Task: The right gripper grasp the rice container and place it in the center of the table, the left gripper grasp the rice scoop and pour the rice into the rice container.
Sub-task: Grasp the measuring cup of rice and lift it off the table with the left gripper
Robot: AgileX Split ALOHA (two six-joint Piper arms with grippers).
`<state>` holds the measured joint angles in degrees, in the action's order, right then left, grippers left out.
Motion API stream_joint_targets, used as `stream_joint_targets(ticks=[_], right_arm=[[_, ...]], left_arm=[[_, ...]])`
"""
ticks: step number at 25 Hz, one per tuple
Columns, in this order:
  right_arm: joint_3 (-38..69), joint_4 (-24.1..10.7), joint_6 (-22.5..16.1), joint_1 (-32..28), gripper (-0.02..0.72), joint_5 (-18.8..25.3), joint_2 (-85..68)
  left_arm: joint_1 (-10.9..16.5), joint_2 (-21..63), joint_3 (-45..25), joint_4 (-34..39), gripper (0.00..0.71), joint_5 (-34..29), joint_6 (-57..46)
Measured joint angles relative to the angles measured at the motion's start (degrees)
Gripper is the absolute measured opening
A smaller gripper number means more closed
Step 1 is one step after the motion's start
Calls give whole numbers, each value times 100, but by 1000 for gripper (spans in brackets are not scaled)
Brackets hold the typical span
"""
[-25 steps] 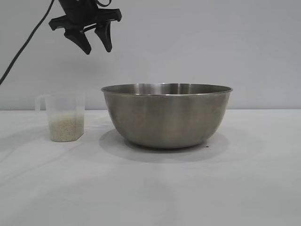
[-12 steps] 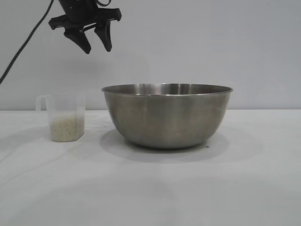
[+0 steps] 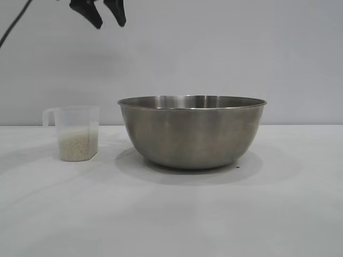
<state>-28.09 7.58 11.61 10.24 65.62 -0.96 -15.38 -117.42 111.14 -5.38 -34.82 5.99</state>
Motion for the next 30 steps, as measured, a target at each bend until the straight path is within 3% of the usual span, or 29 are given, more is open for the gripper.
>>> stream_joint_targets(ticks=[3, 4, 8, 9, 12, 19, 30], right_arm=[[0, 0, 0, 0, 543, 0, 0], [0, 0, 0, 0, 499, 0, 0], [0, 0, 0, 0, 489, 0, 0], [0, 0, 0, 0, 445, 0, 0], [0, 0, 0, 0, 442, 0, 0], [0, 0, 0, 0, 442, 0, 0], [0, 79, 0, 0, 442, 0, 0]], left_arm=[[0, 476, -1052, -119, 413, 595, 81], [0, 714, -1590, -157, 413, 908, 94], [0, 1905, -3782, -236, 413, 3057, 118], [0, 2234, -4217, -236, 413, 3654, 118], [0, 2898, -5383, -224, 413, 4844, 182], [0, 3050, -6709, -131, 413, 5347, 258], [0, 2809, -8717, -263, 413, 8187, 169]])
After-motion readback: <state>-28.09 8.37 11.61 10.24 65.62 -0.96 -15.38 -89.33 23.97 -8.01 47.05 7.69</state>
